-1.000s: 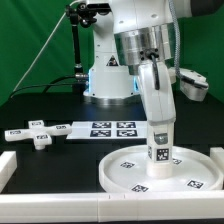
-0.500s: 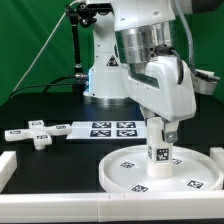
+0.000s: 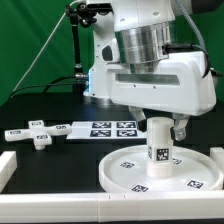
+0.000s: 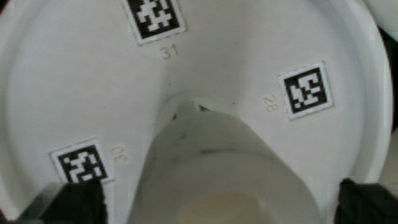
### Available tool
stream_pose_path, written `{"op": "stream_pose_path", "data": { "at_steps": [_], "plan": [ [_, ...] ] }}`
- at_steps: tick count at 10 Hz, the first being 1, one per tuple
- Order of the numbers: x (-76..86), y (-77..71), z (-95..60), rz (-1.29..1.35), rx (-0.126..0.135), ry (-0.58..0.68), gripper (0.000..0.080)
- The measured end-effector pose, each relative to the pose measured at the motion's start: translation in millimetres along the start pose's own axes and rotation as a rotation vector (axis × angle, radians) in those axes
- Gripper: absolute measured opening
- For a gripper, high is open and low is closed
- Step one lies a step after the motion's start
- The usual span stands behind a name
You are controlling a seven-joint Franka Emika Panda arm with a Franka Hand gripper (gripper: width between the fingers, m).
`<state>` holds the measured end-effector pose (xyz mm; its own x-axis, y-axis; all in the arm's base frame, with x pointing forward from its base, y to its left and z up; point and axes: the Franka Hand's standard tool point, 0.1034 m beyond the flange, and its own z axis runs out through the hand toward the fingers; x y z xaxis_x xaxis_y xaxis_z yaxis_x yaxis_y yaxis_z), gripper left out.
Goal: Assemble round table
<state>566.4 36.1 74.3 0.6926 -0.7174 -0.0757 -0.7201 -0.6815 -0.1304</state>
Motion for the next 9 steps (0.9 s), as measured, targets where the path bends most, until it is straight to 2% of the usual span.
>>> {"op": "stream_pose_path", "data": {
  "at_steps": [4,9],
  "plan": [
    [-0.2,-13.5,-5.3,-0.477,-0.026,0.015,0.0648],
    [1.6,-10.9,-4.4,-0.779,-0.033,0.02,0.0648]
  ]
}}
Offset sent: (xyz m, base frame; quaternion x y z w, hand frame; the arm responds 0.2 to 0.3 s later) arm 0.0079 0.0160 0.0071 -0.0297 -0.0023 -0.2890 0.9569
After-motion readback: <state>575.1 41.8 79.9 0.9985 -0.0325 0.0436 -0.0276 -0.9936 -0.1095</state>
